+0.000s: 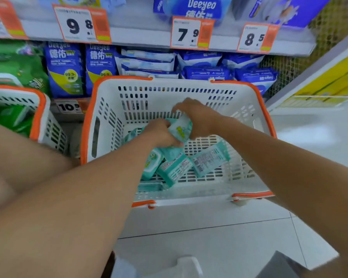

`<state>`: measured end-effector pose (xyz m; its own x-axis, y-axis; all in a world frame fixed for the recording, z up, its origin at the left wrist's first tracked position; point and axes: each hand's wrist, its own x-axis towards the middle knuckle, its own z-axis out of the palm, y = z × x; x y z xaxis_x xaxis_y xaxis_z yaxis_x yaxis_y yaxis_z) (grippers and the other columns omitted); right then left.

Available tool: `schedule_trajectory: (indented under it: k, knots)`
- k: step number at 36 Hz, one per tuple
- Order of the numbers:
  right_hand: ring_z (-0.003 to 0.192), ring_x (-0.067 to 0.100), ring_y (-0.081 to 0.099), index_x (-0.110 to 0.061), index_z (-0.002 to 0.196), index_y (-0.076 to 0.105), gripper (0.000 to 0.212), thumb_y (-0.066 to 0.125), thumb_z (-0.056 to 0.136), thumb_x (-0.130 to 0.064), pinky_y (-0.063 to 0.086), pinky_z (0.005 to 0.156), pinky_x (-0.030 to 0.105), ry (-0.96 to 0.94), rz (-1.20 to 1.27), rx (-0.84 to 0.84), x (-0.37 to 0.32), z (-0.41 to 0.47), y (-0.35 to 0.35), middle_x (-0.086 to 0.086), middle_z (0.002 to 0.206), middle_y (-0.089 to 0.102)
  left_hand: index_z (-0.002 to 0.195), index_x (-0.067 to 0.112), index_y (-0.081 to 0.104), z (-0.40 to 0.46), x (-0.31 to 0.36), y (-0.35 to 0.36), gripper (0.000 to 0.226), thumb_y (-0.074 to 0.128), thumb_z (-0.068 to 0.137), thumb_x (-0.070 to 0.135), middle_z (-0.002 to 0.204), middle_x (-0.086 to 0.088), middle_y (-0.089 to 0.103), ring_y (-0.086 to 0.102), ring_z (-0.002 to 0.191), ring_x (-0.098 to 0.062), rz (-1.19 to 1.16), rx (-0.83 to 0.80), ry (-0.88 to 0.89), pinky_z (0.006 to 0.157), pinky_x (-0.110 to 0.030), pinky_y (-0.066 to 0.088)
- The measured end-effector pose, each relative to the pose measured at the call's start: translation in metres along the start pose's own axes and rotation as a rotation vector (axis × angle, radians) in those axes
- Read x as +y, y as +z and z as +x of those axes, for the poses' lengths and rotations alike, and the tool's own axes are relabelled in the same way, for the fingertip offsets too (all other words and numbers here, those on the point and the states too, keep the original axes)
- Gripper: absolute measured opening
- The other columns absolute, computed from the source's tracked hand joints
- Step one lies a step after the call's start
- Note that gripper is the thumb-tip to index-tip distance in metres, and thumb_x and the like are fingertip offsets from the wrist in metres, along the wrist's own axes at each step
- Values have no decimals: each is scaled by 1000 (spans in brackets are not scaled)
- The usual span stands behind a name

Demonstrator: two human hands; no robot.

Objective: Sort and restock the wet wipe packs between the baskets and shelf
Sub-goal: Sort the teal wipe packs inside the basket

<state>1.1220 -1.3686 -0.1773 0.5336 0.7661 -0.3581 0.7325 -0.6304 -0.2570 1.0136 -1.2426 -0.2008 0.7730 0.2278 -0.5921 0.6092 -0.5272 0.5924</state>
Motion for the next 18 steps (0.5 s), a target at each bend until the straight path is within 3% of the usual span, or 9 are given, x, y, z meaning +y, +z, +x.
schedule_trajectory:
  k: [2,4,6,8,11,13,16,18]
  knots:
    - [118,29,49,-19,138,42,91,91,61,-13,49,92,41,178,132,100,5,-1,9,11,129,47,102,16,67,1,-13,-2,46,88,69,40,95,-1,68,62,73,-13,-183,42,-110,58,-23,47]
    - [120,32,54,-16,141,40,96,91,60,-9,49,99,42,302,158,-56,17,-5,32,14,133,51,103,11,66,-1,-26,3,39,86,74,30,97,-7,71,67,77,-21,-389,48,-223,59,-26,53]
    - [126,32,52,-18,146,39,104,93,57,-13,45,107,46,327,33,-320,34,-19,64,12,140,53,108,10,66,-3,-38,12,36,83,78,18,103,-11,73,70,82,-25,-576,30,-301,68,-35,59]
    - [137,30,42,-23,151,33,112,94,57,-27,37,112,53,309,-194,-454,55,-37,96,7,149,45,109,11,63,-5,-45,20,33,80,81,14,106,-11,72,71,85,-26,-650,25,-343,72,-38,59]
    - [145,29,28,-21,154,23,106,85,69,-37,21,117,63,261,-387,-451,70,-55,131,5,154,33,118,12,58,-3,-49,24,40,77,83,10,112,-10,69,69,88,-27,-669,37,-335,65,-33,57]
    - [142,31,34,-18,151,26,92,77,77,-38,18,117,64,231,-495,-423,62,-54,136,9,150,39,123,13,54,-3,-48,24,44,75,84,9,114,-8,67,68,87,-26,-658,67,-314,62,-31,55]
    - [131,33,47,-17,147,34,95,78,69,-51,32,110,61,257,-527,-518,52,-45,135,7,138,50,124,16,50,0,-45,24,44,73,86,12,113,-6,64,66,87,-25,-630,116,-273,63,-31,54]
    - [113,26,59,-20,134,49,87,78,60,-57,50,96,48,347,-324,-583,52,-40,113,2,121,60,124,19,48,1,-42,23,43,70,87,14,112,-6,62,65,89,-26,-610,135,-247,62,-30,52]
